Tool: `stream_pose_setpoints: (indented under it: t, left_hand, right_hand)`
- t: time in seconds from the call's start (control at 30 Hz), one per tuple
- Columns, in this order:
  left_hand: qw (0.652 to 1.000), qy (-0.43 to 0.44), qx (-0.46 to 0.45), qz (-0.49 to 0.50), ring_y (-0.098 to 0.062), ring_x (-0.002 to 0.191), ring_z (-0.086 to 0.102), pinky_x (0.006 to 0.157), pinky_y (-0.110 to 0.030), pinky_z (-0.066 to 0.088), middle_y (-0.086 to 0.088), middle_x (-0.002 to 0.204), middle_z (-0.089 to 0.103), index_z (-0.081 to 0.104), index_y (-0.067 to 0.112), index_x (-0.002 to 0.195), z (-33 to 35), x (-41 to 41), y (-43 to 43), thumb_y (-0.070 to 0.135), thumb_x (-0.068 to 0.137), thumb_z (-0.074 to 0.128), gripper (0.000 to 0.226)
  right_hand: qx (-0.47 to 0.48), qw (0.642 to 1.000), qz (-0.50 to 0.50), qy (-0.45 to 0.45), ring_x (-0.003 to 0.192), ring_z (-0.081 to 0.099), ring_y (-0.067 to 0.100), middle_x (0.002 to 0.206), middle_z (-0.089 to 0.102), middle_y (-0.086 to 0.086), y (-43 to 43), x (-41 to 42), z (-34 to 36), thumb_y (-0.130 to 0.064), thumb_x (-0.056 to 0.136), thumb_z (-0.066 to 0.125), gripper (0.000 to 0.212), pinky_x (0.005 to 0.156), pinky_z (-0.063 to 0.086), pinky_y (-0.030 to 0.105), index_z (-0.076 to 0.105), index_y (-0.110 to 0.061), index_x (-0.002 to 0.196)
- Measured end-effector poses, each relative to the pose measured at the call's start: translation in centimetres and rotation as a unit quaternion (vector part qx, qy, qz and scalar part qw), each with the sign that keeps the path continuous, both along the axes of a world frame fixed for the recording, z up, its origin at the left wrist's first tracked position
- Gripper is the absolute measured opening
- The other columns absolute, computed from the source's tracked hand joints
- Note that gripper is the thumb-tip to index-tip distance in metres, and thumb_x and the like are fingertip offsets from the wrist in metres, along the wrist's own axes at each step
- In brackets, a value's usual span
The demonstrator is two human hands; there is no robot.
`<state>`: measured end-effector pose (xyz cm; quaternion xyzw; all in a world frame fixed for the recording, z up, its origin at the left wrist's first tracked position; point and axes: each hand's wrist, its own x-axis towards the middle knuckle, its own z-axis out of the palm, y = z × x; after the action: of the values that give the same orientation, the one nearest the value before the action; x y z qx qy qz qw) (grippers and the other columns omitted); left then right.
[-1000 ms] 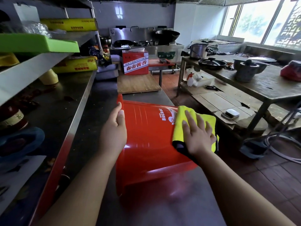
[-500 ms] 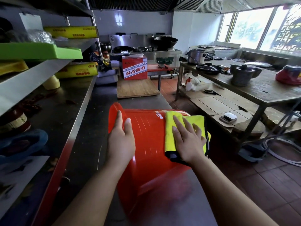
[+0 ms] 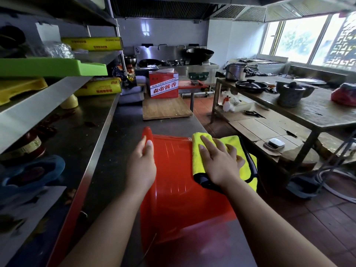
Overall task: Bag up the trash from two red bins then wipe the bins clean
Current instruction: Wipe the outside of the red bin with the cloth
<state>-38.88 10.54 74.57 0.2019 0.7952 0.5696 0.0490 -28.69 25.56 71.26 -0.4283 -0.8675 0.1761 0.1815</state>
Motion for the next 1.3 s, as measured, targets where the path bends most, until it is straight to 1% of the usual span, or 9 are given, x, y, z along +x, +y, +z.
stream_pose_setpoints:
  t: [0.23,0.43,0.53,0.73,0.83,0.93,1.07,1.2,1.3]
  left_hand:
    - [0.999,-0.017,0.014,0.027,-0.020,0.129,0.043,0.098,-0.026,0.033,-0.002,0.142,0.047,0.045,0.024,0.139,-0.2,-1.1,0.7,0.035,0.101,0.033,0.041]
    - [1.000,-0.012,-0.002,0.002,-0.021,0.130,0.041,0.099,-0.029,0.032,-0.002,0.144,0.045,0.042,0.026,0.140,-0.3,-1.6,0.4,0.038,0.101,0.031,0.043]
    - [1.000,-0.005,-0.009,0.003,-0.020,0.129,0.042,0.097,-0.027,0.033,-0.002,0.143,0.045,0.043,0.025,0.140,-0.3,-1.9,0.5,0.040,0.101,0.032,0.044]
    - [1.000,-0.006,0.004,0.010,-0.016,0.120,0.050,0.079,-0.024,0.036,-0.001,0.140,0.048,0.039,0.029,0.142,-0.6,-1.4,0.7,0.044,0.100,0.029,0.046]
    - [1.000,-0.008,0.003,0.021,-0.017,0.119,0.051,0.077,-0.025,0.037,-0.001,0.139,0.049,0.039,0.029,0.141,-0.7,-1.4,1.1,0.044,0.100,0.028,0.045]
    - [0.999,-0.012,0.011,0.027,-0.018,0.122,0.049,0.083,-0.025,0.035,0.000,0.139,0.049,0.042,0.027,0.140,-0.7,-1.8,1.3,0.043,0.100,0.029,0.045]
    - [0.999,-0.010,0.009,0.030,-0.020,0.129,0.043,0.099,-0.027,0.032,-0.002,0.142,0.047,0.046,0.021,0.138,-0.5,-2.3,1.3,0.038,0.101,0.031,0.043]
    - [1.000,-0.005,-0.001,0.023,-0.019,0.130,0.041,0.097,-0.026,0.031,-0.001,0.143,0.045,0.044,0.023,0.139,-0.5,-2.3,1.0,0.038,0.101,0.031,0.043]
    - [1.000,0.008,-0.004,0.023,-0.018,0.129,0.042,0.094,-0.023,0.030,-0.001,0.141,0.047,0.046,0.022,0.138,-0.4,-2.5,1.0,0.039,0.101,0.032,0.043]
  right_hand:
    - [0.041,0.990,0.133,0.011,0.142,0.006,0.024,0.156,0.018,-0.016,-6.3,-3.3,1.5,-0.046,0.100,0.021,0.044,0.107,0.006,0.052,0.015,-0.056,0.143]
    - [0.077,0.981,0.178,-0.007,0.143,0.004,0.025,0.157,0.014,-0.016,-7.3,-3.9,1.3,-0.050,0.100,0.019,0.046,0.108,0.006,0.052,0.008,-0.056,0.144]
    - [0.065,0.987,0.142,-0.024,0.143,0.006,0.025,0.157,0.014,-0.017,-5.0,-2.8,0.6,-0.055,0.098,0.020,0.045,0.108,0.008,0.051,0.010,-0.059,0.142]
    - [-0.025,0.999,-0.042,-0.007,0.146,0.002,0.026,0.157,0.015,-0.013,1.3,1.0,-1.4,-0.057,0.096,0.022,0.045,0.111,0.008,0.053,0.015,-0.059,0.141]
    - [-0.041,0.997,-0.063,-0.005,0.146,-0.002,0.029,0.158,0.013,-0.011,1.2,1.0,-1.4,-0.055,0.097,0.020,0.046,0.111,0.005,0.055,0.014,-0.056,0.143]
    - [-0.015,1.000,-0.025,-0.006,0.146,-0.002,0.028,0.159,0.011,-0.011,-1.3,-0.7,-0.7,-0.053,0.099,0.020,0.047,0.111,0.004,0.055,0.011,-0.055,0.145]
    - [0.044,0.993,0.111,0.002,0.146,-0.007,0.026,0.160,0.008,-0.011,-6.8,-3.3,0.2,-0.052,0.099,0.016,0.047,0.110,-0.001,0.056,0.006,-0.054,0.145]
    - [0.086,0.980,0.180,0.000,0.146,-0.009,0.025,0.160,0.005,-0.013,-8.4,-3.4,-0.2,-0.056,0.093,0.006,0.051,0.109,-0.002,0.055,-0.001,-0.055,0.144]
    - [0.102,0.982,0.161,0.002,0.146,-0.002,0.023,0.158,0.010,-0.016,-6.1,-2.2,-1.2,-0.065,0.087,0.002,0.055,0.109,0.003,0.052,0.001,-0.060,0.141]
